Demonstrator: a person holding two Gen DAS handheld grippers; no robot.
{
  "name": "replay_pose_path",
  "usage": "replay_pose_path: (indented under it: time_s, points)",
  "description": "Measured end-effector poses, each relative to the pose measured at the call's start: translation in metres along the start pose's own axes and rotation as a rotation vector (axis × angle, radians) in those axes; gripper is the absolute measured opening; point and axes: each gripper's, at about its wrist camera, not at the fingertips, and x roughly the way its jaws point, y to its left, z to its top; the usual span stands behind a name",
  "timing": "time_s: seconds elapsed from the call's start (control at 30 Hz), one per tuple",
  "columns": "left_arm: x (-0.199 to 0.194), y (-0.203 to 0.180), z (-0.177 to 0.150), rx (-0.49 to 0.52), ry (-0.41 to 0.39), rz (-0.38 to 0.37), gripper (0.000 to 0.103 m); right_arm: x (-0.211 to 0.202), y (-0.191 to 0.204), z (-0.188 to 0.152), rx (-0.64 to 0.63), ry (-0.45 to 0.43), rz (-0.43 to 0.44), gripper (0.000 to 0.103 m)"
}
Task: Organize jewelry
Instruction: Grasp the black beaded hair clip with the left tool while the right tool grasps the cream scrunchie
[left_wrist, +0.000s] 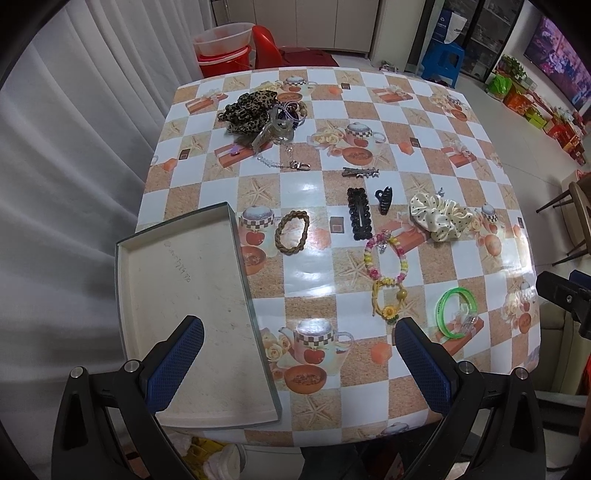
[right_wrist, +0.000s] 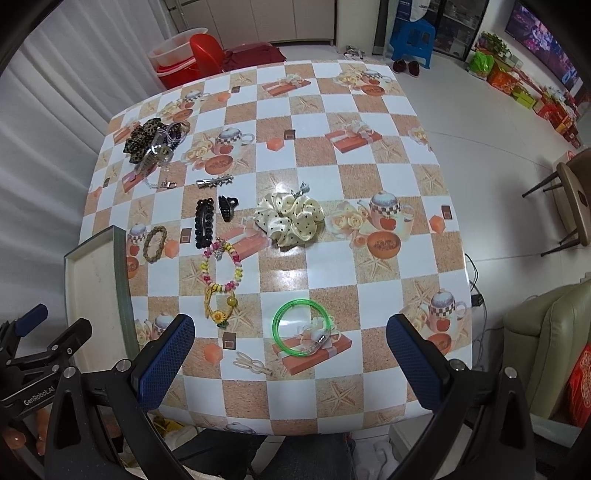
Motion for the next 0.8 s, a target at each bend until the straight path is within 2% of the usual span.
replay_pose_path:
  time_s: [0.2, 0.43, 0.7, 0.8]
  points:
    - [0.021, 0.01, 0.012, 0.03, 0.01, -0.014, 0.103, 0.022, -0.004, -0.006, 0.062, 0.045, -0.012, 0.103]
    - [0.059, -0.001, 0.032, 0.061, 0.019, -0.052, 0.103, 0.055, -0.018, -0.005, 0.112, 0.065, -0.022, 0.103]
    - [0.105, -0.026, 0.056, 0.038, 0.033, -0.079, 0.103, 0.099, -0.031, 0.025, 0.111, 0.084, -0.008, 0.103]
    - [0.121, -0.032, 0.066, 0.014, 0.039, -0.084, 0.099, 0.114, -0.031, 0.041, 0.095, 0.078, 0.0, 0.103]
